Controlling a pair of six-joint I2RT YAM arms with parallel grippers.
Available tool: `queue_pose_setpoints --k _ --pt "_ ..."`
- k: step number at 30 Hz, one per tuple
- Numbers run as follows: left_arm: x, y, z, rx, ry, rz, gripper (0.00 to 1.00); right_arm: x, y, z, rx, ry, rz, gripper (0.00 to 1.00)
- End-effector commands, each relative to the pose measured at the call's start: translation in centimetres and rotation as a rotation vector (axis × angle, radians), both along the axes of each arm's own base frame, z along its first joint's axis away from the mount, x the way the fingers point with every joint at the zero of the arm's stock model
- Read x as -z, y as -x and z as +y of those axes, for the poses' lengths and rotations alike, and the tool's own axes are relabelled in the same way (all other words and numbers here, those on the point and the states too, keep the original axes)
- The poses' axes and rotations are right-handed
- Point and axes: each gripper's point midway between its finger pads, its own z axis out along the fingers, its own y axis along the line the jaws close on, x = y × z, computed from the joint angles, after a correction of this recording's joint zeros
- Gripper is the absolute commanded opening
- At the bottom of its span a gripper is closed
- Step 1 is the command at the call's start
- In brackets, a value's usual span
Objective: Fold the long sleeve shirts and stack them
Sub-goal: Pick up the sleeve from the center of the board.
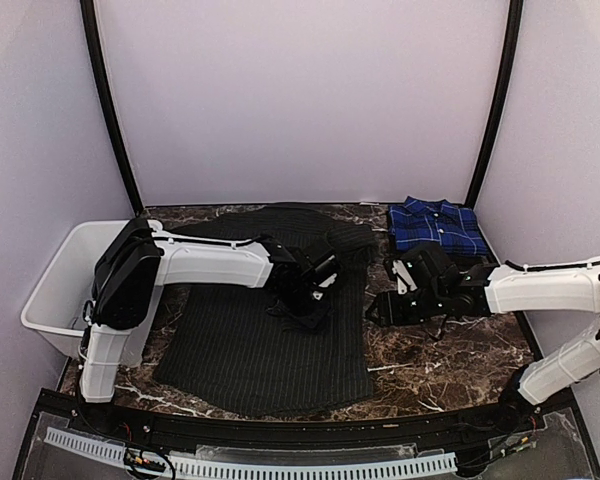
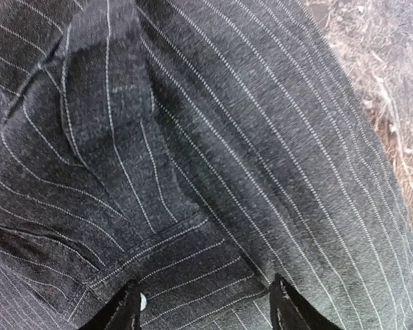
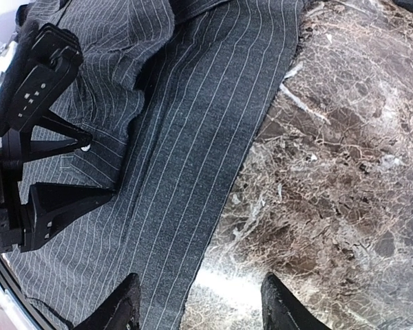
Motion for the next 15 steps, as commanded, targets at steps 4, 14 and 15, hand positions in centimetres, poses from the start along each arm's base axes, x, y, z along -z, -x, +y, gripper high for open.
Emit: queue_pose_setpoints --k 4,14,15 --pt "1.75 0.47 0.47 -0.009 -0.022 0.020 0.64 0.37 0.68 -0.31 0.011 0.011 0.011 0.56" --pt "2.18 0.37 1.07 -0.019 -0.044 0.008 0.44 0.35 0.73 -0.56 0.010 0.040 0.006 0.56" --pt "2.15 0.33 1.08 -0.019 -0.044 0.007 0.42 0.32 0.71 -0.62 0.012 0.042 0.006 0.56"
